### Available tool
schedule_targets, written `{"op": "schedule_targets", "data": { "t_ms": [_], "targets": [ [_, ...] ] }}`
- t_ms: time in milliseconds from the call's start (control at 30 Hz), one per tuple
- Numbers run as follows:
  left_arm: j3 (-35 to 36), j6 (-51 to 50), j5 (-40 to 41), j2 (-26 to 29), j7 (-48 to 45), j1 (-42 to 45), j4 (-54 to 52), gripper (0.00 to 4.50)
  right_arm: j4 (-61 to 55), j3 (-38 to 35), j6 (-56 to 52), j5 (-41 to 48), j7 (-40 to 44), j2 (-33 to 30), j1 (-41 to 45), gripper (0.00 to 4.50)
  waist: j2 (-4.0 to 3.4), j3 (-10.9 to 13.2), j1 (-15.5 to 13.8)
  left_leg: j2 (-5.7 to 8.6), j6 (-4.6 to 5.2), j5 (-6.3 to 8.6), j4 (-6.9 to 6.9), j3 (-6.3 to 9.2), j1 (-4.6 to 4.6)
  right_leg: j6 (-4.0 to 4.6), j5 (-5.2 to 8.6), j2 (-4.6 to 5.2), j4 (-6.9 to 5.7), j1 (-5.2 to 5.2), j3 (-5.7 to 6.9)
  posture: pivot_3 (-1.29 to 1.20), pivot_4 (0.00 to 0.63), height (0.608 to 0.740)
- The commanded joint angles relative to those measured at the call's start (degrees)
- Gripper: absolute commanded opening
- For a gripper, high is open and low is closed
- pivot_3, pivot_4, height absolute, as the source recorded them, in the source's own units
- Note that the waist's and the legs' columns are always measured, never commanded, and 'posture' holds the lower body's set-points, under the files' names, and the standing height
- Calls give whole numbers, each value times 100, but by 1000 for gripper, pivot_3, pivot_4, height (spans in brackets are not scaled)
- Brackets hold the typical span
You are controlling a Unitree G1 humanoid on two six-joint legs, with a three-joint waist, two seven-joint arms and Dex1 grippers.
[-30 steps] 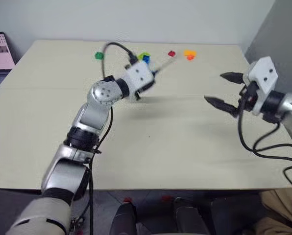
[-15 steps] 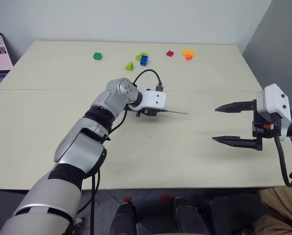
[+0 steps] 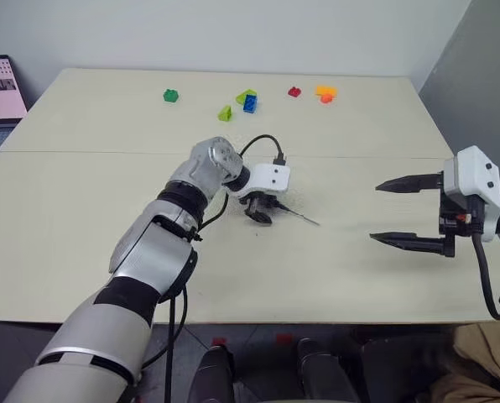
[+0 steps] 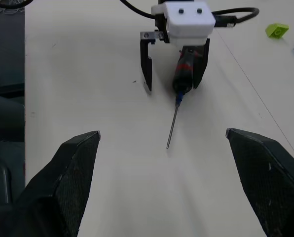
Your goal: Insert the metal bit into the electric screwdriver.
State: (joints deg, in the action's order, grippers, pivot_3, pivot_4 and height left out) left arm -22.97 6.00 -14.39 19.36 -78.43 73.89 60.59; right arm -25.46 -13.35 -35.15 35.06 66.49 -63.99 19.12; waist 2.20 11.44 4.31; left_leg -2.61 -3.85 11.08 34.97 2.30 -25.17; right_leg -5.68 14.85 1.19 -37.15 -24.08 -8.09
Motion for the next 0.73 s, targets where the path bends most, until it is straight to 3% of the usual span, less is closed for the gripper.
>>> {"op": "schedule_targets", "data": {
  "t_ms": [33, 200, 333, 467, 733],
  "targets": [
    [815, -845, 708, 644, -279, 39, -1026, 4483, 80, -108, 193, -42, 15, 13, -8, 4298, 0, 0, 14, -1, 0, 0, 0, 2, 0, 0, 0, -1, -3, 0, 1, 0, 150, 740],
    [1554, -1745, 1138, 1779, -173, -447, -2089, 4483, 348, -116, 430, -177, -9, 76, -57, 4298, -1, -1, 61, -5, -1, -1, 1, 4, 12, 0, 0, -1, -12, 4, 5, 0, 150, 740],
    [2219, -2449, 1615, 3076, -556, -1572, -3310, 4483, 499, -105, 578, -232, 94, 63, -47, 4298, -1, 0, 119, -7, -1, -1, 2, 1, 28, 1, 1, -2, -50, 2, 4, 0, 150, 740],
    [2625, -2865, 1976, 3764, -615, -2535, -4079, 4483, 692, -103, 756, -301, 244, 35, -76, 4298, -1, 1, 6, -12, -4, -3, 18, 26, 30, 10, 6, -4, -78, 9, 38, 0, 150, 740],
    [3198, -3680, 2732, 4089, -403, -3870, -4966, 4483, 988, 259, 926, -455, 312, 192, 75, 4298, -2, 1, -73, -17, -10, -6, 100, 65, 35, 49, 52, -1, -88, 64, 87, 0, 150, 740]
  ]
}}
